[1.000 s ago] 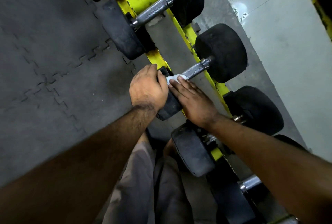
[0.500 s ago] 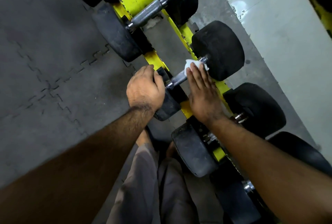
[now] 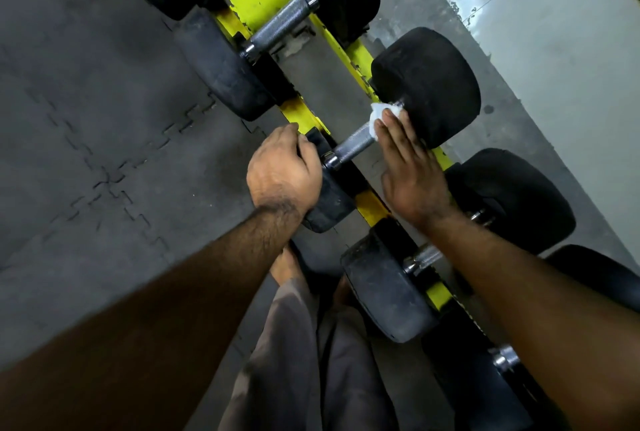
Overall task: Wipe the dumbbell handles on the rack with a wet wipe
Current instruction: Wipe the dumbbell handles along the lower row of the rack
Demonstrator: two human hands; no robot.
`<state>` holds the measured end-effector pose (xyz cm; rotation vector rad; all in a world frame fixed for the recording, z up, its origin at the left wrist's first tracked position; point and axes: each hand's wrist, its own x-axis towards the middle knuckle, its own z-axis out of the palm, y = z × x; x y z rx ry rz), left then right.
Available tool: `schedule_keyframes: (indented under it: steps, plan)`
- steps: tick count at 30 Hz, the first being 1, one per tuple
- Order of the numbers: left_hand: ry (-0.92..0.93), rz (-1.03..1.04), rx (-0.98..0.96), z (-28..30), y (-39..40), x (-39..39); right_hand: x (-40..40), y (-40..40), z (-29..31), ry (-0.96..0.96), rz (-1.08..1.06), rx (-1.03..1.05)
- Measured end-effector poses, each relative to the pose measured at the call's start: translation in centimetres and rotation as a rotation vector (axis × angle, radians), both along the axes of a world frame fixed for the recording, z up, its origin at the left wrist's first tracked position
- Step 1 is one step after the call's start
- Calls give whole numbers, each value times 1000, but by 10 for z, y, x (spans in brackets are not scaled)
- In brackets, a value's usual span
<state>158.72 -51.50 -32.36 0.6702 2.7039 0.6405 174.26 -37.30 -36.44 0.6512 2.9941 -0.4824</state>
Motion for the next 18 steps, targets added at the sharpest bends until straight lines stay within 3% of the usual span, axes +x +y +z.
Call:
schedule_keyframes:
  steps: [2, 6, 10, 15, 18]
  plan:
    - [-2, 11, -8, 1, 0, 1, -2, -18, -2, 37, -11, -28]
    - [-5, 20, -2, 3, 1, 1, 8, -30, -10, -19, 340, 40]
    - [-7, 22, 6, 3, 1, 2, 4, -18, -13, 36, 197, 106]
    - [-11, 32, 16, 4, 2, 3, 11, -29, -18, 52, 362, 97]
    - [-10, 42, 12, 5, 3, 4, 8, -14, -22, 58, 84, 141]
